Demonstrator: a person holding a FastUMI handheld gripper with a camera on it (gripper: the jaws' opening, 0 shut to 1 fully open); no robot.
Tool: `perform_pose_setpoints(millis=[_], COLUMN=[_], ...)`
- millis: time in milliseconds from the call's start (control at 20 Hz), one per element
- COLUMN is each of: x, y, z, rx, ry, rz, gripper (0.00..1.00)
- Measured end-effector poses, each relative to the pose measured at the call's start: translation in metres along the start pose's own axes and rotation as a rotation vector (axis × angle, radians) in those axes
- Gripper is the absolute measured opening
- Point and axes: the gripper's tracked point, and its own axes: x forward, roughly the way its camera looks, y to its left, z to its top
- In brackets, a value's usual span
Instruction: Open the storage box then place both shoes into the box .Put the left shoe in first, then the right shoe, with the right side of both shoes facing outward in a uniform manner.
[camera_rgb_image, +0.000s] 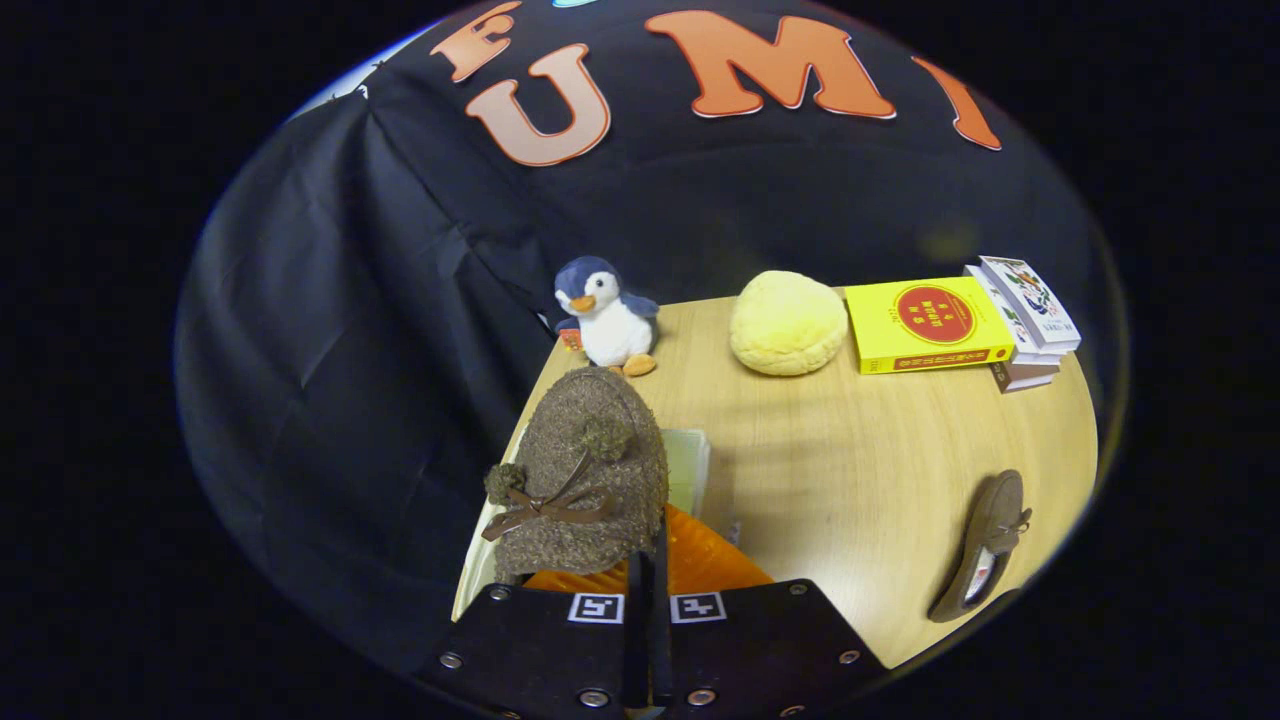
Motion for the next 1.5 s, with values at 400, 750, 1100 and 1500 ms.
perform_pose_setpoints(millis=[400, 750, 1100, 1500], x=[0.046, 0.083, 0.112, 0.102], y=[0.038, 0.044, 0.039, 0.063], z=[-0.036, -0.070, -0.102, -0.122], rx=[-0.002, 0.025, 0.130, 0.119], ry=[0.094, 0.181, 0.277, 0.359], rz=[-0.021, -0.112, -0.190, -0.093], gripper=[0.03, 0.03, 0.06, 0.32])
